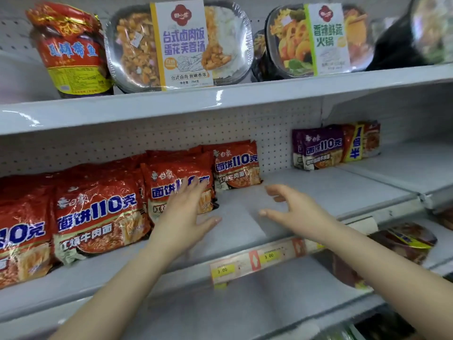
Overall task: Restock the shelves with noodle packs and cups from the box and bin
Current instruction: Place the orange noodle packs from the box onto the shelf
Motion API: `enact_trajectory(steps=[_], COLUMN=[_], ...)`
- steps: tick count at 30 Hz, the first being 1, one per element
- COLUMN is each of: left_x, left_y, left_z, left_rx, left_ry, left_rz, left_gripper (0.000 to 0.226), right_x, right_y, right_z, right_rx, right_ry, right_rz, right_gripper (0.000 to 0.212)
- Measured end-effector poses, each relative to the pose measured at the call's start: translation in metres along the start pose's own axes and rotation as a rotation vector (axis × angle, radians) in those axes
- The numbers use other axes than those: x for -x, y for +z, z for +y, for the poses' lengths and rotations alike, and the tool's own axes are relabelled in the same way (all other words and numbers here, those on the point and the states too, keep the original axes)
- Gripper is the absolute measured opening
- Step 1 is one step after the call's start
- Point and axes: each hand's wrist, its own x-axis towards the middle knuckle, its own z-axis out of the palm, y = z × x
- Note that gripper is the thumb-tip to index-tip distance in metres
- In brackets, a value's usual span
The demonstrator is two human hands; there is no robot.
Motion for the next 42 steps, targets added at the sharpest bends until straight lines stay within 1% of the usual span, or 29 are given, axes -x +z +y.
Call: enact_trajectory(steps=[4, 7, 11, 15, 19, 22, 24, 30, 33, 37, 42], left_x=[0.035, 0.062, 0.09, 0.11, 0.122, 0.127, 0.131, 0.138, 0.144, 0.154, 0.156], left_y=[0.011, 0.032, 0.07, 0.115, 0.161, 0.192, 0.21, 0.273, 0.303, 0.337, 0.379], left_z=[0.047, 0.08, 0.135, 0.197, 0.252, 0.289, 0.315, 0.387, 0.415, 0.42, 0.401], left_rx=[0.086, 0.161, 0.196, 0.234, 0.281, 0.282, 0.294, 0.264, 0.254, 0.249, 0.148], left_ry=[0.18, 0.253, 0.331, 0.401, 0.462, 0.491, 0.478, 0.39, 0.301, 0.169, 0.037], left_rz=[0.022, -0.015, -0.126, -0.289, -0.417, -0.479, -0.536, -0.692, -0.759, -0.839, -0.921], left_gripper=[0.077, 0.072, 0.068, 0.064, 0.065, 0.066, 0.067, 0.066, 0.063, 0.06, 0.049], right_x=[0.075, 0.134, 0.218, 0.294, 0.346, 0.379, 0.4, 0.45, 0.464, 0.469, 0.456], right_y=[-0.013, -0.021, -0.037, -0.054, -0.074, -0.089, -0.099, -0.135, -0.149, -0.143, -0.114], right_z=[0.008, 0.022, 0.051, 0.084, 0.121, 0.152, 0.174, 0.245, 0.286, 0.329, 0.37], right_rx=[-0.025, -0.017, 0.03, 0.089, 0.106, 0.093, 0.091, 0.099, 0.082, 0.016, -0.064], right_ry=[0.071, 0.132, 0.284, 0.441, 0.569, 0.637, 0.678, 0.759, 0.781, 0.802, 0.806], right_rz=[0.11, 0.161, 0.169, 0.16, 0.167, 0.176, 0.164, 0.031, -0.042, -0.142, -0.248], right_gripper=[0.058, 0.053, 0.054, 0.053, 0.054, 0.055, 0.058, 0.061, 0.063, 0.063, 0.061])
